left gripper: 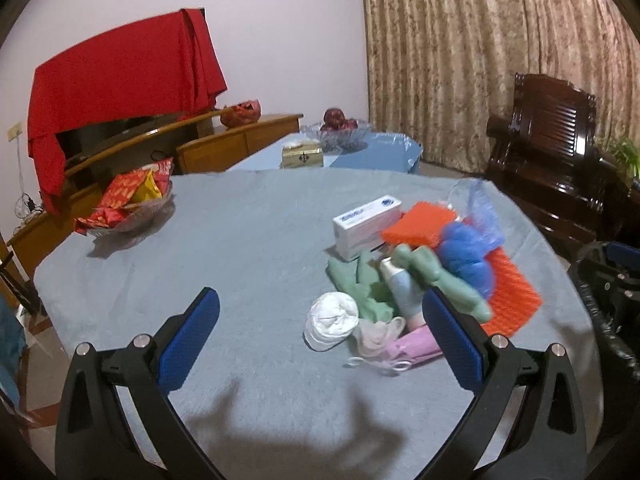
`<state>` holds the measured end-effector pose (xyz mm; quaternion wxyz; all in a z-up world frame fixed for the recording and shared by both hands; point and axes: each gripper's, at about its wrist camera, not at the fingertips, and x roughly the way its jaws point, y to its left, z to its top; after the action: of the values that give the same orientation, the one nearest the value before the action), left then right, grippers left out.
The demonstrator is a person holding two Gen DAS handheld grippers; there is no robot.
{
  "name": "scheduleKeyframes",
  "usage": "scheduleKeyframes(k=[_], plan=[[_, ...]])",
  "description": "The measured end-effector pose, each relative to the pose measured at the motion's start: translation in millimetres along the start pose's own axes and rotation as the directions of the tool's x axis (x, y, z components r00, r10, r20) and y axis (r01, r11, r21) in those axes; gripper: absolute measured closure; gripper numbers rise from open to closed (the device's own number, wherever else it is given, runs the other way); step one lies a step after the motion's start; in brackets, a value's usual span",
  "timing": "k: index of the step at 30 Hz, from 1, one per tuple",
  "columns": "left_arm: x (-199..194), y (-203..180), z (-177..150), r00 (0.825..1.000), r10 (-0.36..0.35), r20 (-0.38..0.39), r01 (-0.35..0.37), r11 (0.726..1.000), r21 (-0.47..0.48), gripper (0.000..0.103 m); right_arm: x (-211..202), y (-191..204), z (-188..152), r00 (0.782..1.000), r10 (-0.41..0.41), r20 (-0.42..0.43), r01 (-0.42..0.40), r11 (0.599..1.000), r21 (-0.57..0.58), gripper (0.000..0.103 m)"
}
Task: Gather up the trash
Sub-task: 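Grasp the white mask with the left tool while the right tool grasps the blue plastic bag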
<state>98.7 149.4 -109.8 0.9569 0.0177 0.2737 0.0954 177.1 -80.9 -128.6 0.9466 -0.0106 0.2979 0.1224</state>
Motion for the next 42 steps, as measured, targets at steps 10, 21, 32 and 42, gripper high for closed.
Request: scheduleKeyframes(k=[10,21,32,42], plan=[[76.0,15.5,-11.0,0.989,-0.065,-0.134,0.065,0.998,-0.002,0.034,27.9,35.9,4.1,0.996,0.089,-0.005,-0.09,0.995,-0.031,0.052],[111.0,15.5,-21.1,0.968,-0.145,-0.204,0.15,0.989,0.011,0.078,42.9,62.9,9.0,0.986,0.165,-0.027,-0.167,0.984,-0.063,0.061],[67.4,10.2,10.8,0.988,-0.132,-0.08,0.131,0.991,-0.015,0.078,77.2,66.9,16.4,0.989,0.126,-0.073,-0.131,0.989,-0.071,0.061],[61.1,-6.9,19.2,0.987,-0.142,-0.07,0.143,0.99,0.006,0.078,89.6,73.9,20.9,0.969,0.221,-0.113,-0.229,0.971,-0.067,0.086]])
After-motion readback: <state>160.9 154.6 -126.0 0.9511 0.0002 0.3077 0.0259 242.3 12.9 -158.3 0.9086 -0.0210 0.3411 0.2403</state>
